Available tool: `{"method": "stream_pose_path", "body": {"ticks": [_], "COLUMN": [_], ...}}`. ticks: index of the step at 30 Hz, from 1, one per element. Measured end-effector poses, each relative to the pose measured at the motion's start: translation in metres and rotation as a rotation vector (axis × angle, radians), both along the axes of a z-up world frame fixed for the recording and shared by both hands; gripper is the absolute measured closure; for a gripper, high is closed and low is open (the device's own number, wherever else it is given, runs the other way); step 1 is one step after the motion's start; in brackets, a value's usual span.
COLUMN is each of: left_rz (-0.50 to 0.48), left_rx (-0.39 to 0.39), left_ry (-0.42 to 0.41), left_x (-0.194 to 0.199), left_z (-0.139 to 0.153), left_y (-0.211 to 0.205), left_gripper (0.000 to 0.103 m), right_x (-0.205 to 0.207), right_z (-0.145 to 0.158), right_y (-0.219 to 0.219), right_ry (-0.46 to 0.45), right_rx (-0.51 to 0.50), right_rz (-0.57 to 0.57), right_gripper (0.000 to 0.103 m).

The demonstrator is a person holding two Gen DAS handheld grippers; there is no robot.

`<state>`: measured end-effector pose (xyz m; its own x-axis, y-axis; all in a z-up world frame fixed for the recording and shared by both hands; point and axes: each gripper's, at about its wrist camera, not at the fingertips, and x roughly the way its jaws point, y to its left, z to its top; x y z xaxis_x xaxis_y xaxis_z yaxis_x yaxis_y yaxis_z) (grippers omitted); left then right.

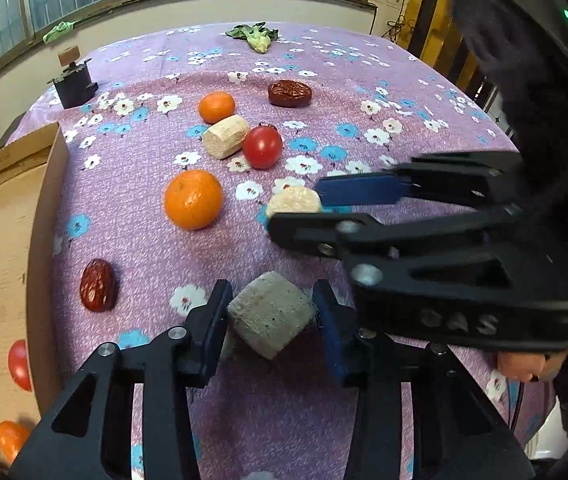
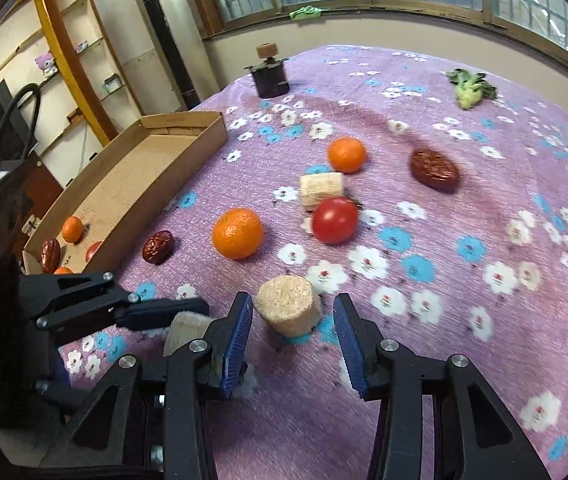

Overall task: Organize fruits
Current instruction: 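Grasp a beige square block with the left tool while the right tool grasps a beige round block, then carry both beige blocks toward the cardboard tray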

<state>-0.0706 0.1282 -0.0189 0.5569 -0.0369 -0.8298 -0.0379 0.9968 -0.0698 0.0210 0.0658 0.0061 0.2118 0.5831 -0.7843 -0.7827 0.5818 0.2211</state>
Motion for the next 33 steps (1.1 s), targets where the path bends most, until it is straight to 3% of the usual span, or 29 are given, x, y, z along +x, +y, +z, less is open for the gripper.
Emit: {"method": "stream_pose_path", "body": {"ticks": [10,13,33], "left_rz": [0.055,0.069,0.195], "left_rx": [-0.03,-0.031,0.011], "left_ry": [-0.002,-0.018,-0.12], "left_x": [-0.022,-0.029,-0.069], "left_z": [0.003,0.009,0.047], "left_y": [0.016,0.018,0.044], "left_gripper": [0.063,0.063,0.063], "right_x": [-0.01,-0.014,-0.058], "right_z": [-0.009,-0.007,0.047], "right_y": [0.016,0.018,-0.015], "right_ry": [-0.028,-0.037,-0.079], "right_rx": [-0.039,-0.046,0.066], "right_rz": [0.028,0.027,-0.001], "right_gripper": [0.061,0.067,0.067]}}
